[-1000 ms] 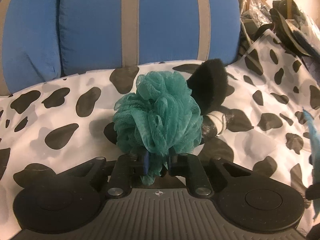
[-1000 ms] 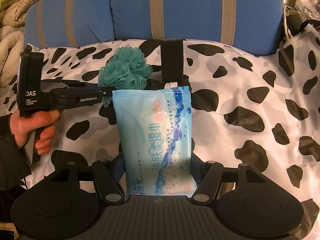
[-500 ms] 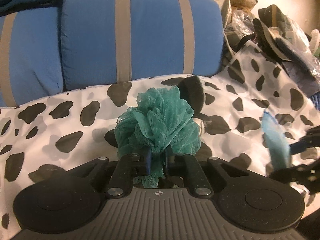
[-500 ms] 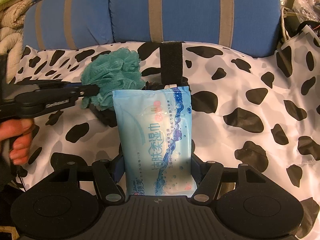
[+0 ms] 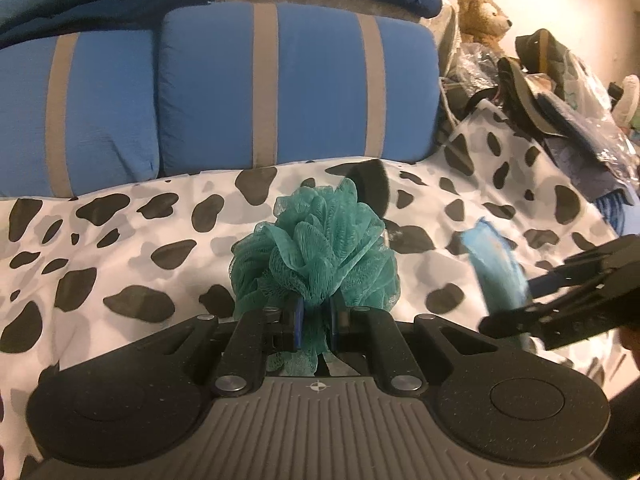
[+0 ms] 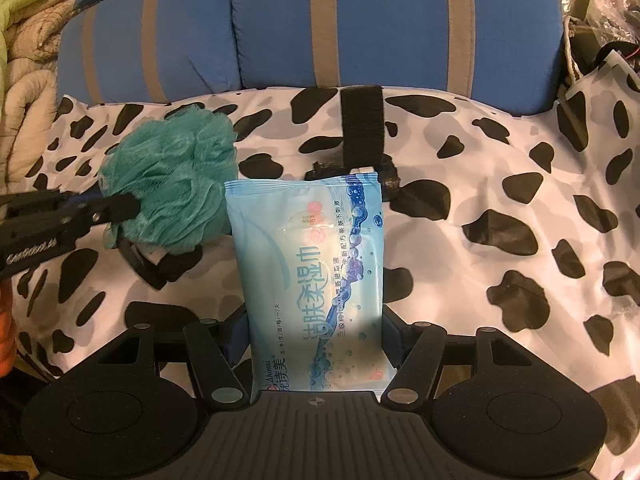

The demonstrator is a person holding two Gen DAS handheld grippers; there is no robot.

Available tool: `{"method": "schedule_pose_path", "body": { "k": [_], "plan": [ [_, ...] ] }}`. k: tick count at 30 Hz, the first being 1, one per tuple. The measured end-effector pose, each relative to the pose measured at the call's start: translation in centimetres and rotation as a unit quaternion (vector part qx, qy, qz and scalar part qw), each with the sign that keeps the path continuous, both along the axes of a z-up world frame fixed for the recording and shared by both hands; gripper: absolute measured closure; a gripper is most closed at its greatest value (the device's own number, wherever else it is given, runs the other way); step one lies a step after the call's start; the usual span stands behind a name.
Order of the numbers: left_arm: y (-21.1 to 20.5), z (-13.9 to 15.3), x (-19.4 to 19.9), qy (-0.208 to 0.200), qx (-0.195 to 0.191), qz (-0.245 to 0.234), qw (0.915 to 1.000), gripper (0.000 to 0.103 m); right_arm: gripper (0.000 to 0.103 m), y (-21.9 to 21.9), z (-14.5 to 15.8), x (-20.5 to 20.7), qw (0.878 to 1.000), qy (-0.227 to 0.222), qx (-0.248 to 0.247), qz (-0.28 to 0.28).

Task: Organize soft objects
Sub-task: 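Lift the loofah with the left tool while the right tool lifts the wipes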

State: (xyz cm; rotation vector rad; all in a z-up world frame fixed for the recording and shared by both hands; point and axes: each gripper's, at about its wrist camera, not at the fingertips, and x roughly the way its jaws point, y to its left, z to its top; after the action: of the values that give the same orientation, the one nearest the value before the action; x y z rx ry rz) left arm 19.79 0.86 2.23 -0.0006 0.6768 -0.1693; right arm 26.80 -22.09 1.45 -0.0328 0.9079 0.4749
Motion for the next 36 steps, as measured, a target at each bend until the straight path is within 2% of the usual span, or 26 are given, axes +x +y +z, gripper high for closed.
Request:
{"method": "schedule_pose_path", "body": {
  "k": [9, 15, 21, 31, 36],
  "plan": [
    [-0.4, 1.1, -4.8, -0.006, -0.011, -0.009, 0.9999, 0.091, 0.036, 1.1, 0.4, -2.9, 1.0, -0.003, 0.004, 0.02],
    [-0.6, 1.5, -7.5, -0.004, -0.015, -0.012, 0.9998, 0.091, 0.036, 0.6, 0.9, -4.7, 1.0, -0.005, 0.014, 0.013],
    [-0.7, 2.2, -9.8, -0.007, -0.036, -0.017, 0.9992, 0.091, 0.036, 0.4, 1.1, -6.3, 1.0, -0.005, 0.025, 0.008],
    [-0.3, 2.7, -13.8, 0.001, -0.077, -0.025, 0.9967, 0.091, 0.036, 0.6, 1.2, -10.0, 1.0, -0.008, 0.025, 0.007],
    [-0.5, 2.4, -16.0, 0.024, -0.083, -0.028, 0.9959, 0.091, 0.036, 0.6, 1.4, -12.0, 1.0, -0.009, 0.028, 0.009]
  ]
}}
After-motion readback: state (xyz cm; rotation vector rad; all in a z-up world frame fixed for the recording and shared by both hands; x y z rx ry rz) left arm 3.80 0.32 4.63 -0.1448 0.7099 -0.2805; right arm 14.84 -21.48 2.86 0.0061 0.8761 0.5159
